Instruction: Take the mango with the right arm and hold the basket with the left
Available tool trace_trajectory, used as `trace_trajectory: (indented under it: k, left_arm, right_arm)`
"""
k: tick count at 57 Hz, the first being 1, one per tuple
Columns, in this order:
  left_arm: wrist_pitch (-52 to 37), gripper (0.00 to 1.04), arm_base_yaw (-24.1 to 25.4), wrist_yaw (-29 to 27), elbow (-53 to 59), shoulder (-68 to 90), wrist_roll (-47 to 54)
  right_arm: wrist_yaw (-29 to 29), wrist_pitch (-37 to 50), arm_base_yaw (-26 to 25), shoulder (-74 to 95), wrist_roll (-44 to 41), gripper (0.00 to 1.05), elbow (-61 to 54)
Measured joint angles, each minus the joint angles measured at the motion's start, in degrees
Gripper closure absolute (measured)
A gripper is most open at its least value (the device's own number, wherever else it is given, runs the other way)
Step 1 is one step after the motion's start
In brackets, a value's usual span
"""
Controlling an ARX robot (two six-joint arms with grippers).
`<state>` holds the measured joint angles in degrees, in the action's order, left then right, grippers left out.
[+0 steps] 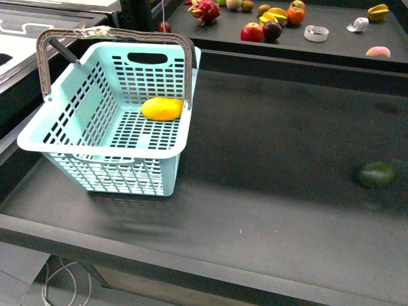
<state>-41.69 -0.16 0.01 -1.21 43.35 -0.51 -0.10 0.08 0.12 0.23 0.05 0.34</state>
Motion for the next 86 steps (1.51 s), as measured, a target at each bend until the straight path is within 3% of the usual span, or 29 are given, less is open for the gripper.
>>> trace_trajectory:
  k: [28, 60, 66, 86]
  left_arm:
    - [19.8, 1.03, 0.0, 0.0, 0.1, -21.6, 0.1]
    - [31.4, 1.03, 0.0, 0.0, 0.1, -33.3, 0.1]
    - [40.9, 1.03, 0.0, 0.0, 0.1, -41.4, 0.1]
    - [41.5, 1.03, 0.0, 0.0, 0.1, -43.1, 0.1]
  right_arm:
    - [0.0, 0.0, 0.0, 0.0, 0.0, 0.08, 0.0]
    - [0.0, 0.0, 0.0, 0.0, 0.0, 0.08, 0.0]
    - [0.0, 0.0, 0.0, 0.0, 0.0, 0.08, 0.0]
    - [0.0, 0.0, 0.0, 0.0, 0.0, 0.08, 0.0]
